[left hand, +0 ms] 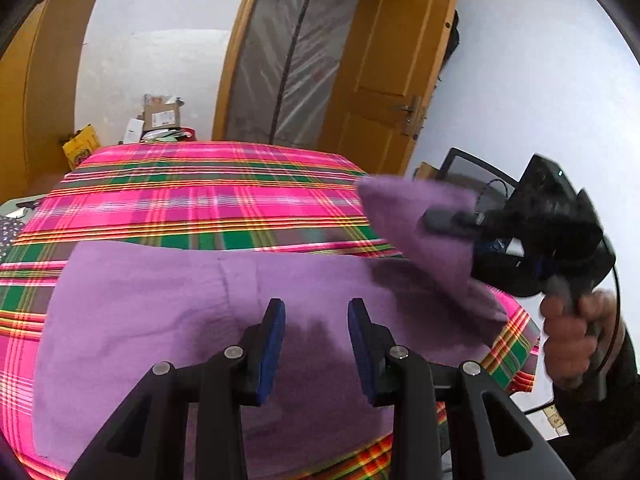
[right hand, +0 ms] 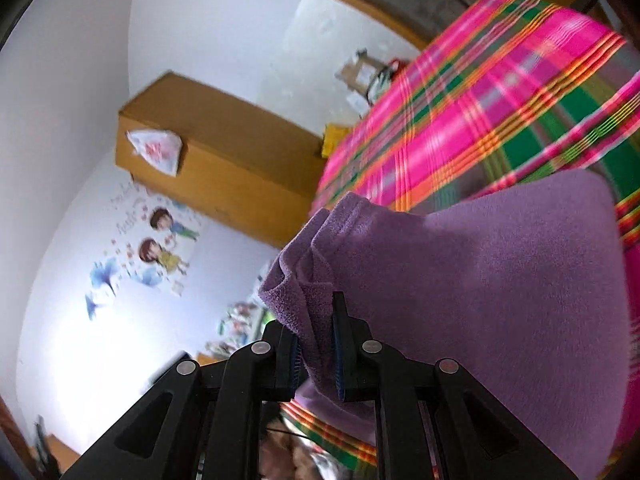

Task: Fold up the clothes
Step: 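Fold the held sweatshirt edge over onto the body with the right gripper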

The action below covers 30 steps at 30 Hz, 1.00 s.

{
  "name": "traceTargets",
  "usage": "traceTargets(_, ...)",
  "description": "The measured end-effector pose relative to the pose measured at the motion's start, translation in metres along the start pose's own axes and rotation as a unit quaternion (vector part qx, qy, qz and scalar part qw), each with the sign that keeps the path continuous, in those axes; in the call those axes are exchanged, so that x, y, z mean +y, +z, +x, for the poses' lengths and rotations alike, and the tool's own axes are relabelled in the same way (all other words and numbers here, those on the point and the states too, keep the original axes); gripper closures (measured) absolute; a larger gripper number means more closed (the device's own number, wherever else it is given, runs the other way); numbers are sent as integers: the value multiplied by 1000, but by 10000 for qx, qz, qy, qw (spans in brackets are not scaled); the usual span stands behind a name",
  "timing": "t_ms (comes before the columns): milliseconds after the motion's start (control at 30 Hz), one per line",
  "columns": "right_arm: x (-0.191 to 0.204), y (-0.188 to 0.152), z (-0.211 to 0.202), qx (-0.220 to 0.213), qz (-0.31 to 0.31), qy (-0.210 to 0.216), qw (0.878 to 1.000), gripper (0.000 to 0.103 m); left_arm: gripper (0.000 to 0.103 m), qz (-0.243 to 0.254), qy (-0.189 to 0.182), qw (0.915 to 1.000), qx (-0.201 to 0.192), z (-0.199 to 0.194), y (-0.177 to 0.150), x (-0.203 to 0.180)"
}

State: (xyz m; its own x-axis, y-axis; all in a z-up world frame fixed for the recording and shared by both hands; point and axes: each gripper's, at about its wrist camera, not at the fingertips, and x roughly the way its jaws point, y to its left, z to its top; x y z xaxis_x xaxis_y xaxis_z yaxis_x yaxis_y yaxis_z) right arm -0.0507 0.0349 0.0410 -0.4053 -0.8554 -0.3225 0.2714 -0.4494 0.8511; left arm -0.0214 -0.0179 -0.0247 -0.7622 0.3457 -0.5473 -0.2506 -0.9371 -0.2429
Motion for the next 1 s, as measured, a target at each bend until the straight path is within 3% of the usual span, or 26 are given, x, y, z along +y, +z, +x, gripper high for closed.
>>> traceTargets(233,-13,-21,50,624,-304,-549,9961,90,70,-204,224,9995,42,-8,-5,20)
traceTargets(433,-13,-34,78,1146,-833,-1121,9835,85,70,-319,285,9991,19,-9,-6,26)
traceTargets(733,-6,-45,79,1314,-1240,-900,9794,58,70,-232,294,9992,139,-1,-2,21)
traceTargets(1000,-5,-59,69,1672,-1604,-804,9695,55,70,-218,86,9993,289,10,0,15)
